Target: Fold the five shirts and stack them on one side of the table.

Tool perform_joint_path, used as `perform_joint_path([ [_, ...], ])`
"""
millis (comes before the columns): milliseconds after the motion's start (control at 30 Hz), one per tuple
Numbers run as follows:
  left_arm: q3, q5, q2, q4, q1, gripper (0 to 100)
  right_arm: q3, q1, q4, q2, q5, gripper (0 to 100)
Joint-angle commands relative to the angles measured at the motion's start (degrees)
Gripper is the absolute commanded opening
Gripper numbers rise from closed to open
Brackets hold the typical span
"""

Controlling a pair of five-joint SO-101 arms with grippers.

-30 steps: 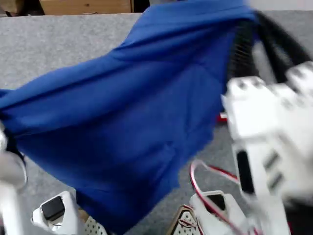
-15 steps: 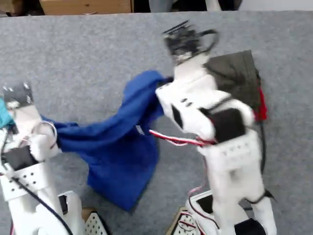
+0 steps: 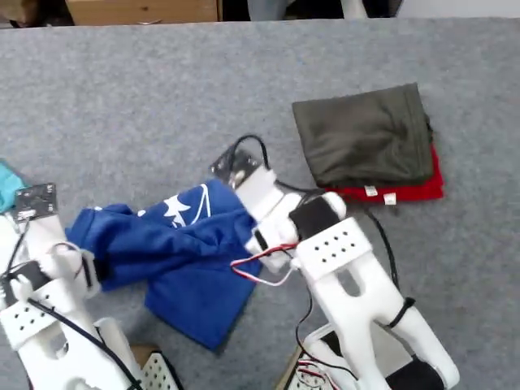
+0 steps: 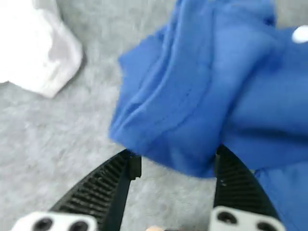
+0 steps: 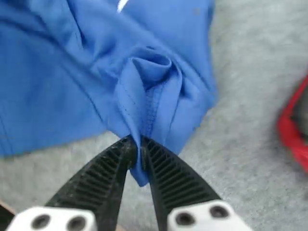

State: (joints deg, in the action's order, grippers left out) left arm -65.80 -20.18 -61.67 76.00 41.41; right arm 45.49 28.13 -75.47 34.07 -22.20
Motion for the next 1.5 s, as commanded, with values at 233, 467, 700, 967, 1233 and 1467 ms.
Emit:
perform_joint_path([
  [233,22.73,14.15,-0.18,6.51,0.84,26,10.86,-1.14,11.08,-0.31,-7.47,1.3],
  [467,22.73,30.07,2.37,2.46,-16.48,26,13.49,-1.76,16.00,-0.31,-7.47,1.3],
  [700,22.64,30.86,19.96,-6.07,-16.31,22,13.23,-1.76,16.18,-0.31,-7.56,1.3],
  [967,26.86,35.69,26.64,-6.24,-11.65,17,13.23,-1.76,15.65,0.04,-7.03,1.3],
  [1233,21.41,39.65,27.34,-12.13,-14.20,17,13.14,-1.76,15.65,-0.31,-7.03,1.3],
  [1467,14.29,42.29,27.16,-18.90,-13.93,17,13.23,-1.67,15.65,-0.40,-7.03,1.3],
])
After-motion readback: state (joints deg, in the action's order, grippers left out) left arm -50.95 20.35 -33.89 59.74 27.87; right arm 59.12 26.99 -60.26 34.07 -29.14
